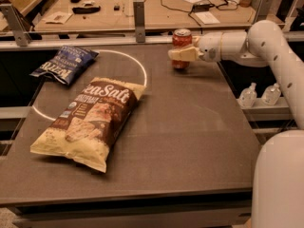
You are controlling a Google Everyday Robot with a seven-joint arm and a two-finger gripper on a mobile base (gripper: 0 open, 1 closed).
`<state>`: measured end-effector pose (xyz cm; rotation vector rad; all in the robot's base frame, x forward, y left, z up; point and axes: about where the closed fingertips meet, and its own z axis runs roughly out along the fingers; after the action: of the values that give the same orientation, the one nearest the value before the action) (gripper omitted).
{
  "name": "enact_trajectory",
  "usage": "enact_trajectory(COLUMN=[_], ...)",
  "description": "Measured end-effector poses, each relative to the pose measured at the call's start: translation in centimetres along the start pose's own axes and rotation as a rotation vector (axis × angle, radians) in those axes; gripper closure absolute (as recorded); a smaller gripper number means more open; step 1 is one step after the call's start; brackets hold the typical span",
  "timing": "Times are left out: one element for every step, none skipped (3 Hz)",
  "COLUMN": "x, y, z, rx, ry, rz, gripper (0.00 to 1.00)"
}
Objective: Pick coke can
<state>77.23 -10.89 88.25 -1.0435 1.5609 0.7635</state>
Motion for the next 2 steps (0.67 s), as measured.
enact_trajectory(x=[-2.2, -4.2], y=[1.0, 1.8], z=[-1.7, -3.2], rx=[-0.012, -0.014], ry=[0.01, 0.011], rz=[-0.001, 0.005], gripper=[1.0, 1.0])
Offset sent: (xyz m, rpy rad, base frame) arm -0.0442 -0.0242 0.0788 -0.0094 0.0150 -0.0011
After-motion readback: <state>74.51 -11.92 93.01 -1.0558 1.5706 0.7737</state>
